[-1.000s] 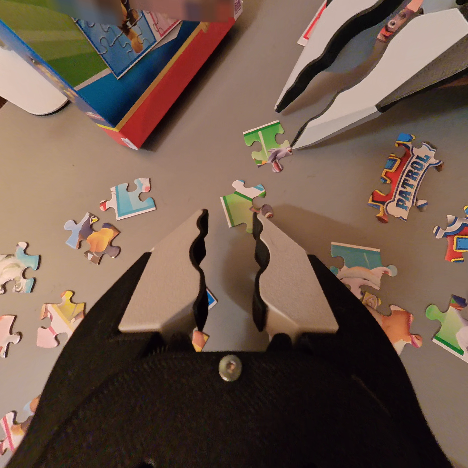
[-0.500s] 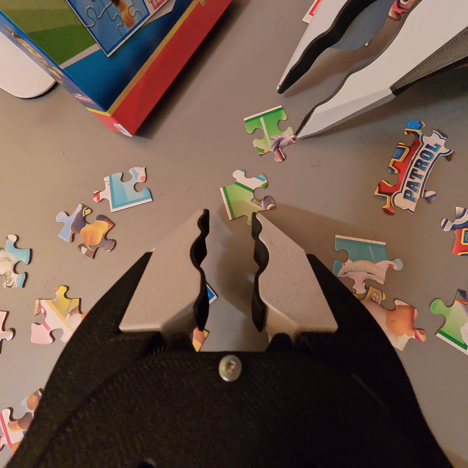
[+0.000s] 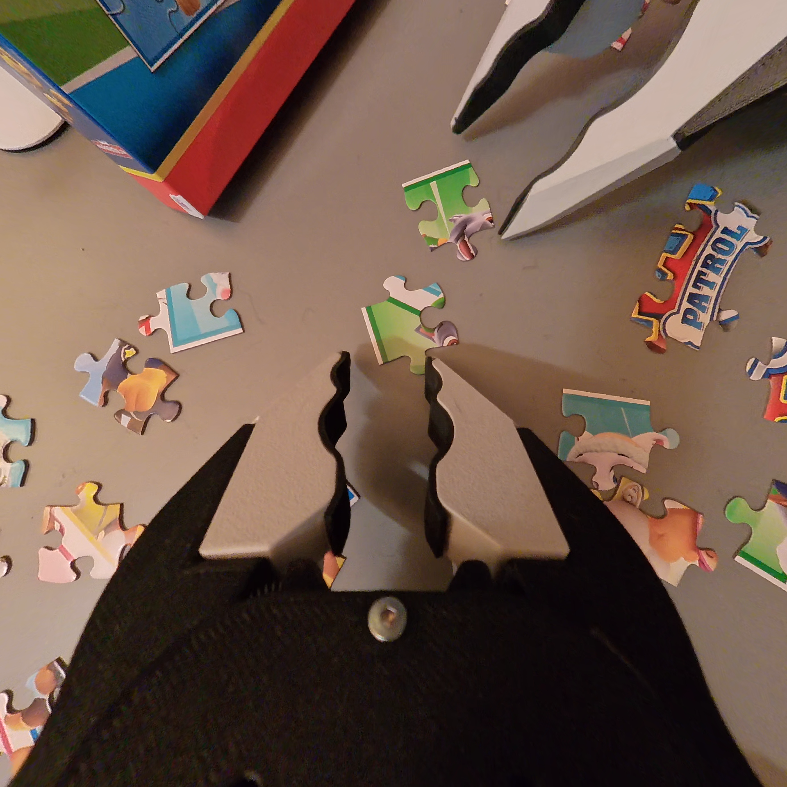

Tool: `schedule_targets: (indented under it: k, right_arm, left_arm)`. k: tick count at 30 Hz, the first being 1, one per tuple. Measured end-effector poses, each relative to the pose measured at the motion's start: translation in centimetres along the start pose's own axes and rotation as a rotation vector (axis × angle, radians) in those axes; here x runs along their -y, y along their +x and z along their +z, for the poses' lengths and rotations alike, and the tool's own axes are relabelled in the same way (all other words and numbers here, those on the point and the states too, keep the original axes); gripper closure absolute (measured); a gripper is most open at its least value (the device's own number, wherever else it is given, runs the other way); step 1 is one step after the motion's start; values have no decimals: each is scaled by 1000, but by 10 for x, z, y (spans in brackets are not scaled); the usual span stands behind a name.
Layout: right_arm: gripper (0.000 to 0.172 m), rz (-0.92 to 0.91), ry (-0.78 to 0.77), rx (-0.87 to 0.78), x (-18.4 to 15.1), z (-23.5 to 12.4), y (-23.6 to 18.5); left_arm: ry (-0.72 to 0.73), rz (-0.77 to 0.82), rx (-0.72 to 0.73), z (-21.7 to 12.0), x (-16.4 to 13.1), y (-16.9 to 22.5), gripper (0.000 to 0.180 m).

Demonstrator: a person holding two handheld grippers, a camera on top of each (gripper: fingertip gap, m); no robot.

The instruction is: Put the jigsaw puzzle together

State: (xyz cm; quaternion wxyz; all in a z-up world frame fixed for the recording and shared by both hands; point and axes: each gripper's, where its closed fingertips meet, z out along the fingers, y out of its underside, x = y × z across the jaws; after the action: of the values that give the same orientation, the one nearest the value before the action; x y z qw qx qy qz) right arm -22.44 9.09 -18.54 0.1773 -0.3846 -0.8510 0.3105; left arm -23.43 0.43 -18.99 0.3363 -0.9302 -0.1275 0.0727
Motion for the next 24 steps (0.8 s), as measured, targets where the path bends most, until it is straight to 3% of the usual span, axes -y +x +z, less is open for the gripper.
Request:
schedule_targets:
  k: [9,24]
  right_arm:
    - [97,6,-29,75,-3,7,-12]
    - [103,-22,-57,100,-6,3,-22]
  left_arm:
    - [-1,2,-4,1,0,2,148]
    - [3,-10,-17,2,0,3,148]
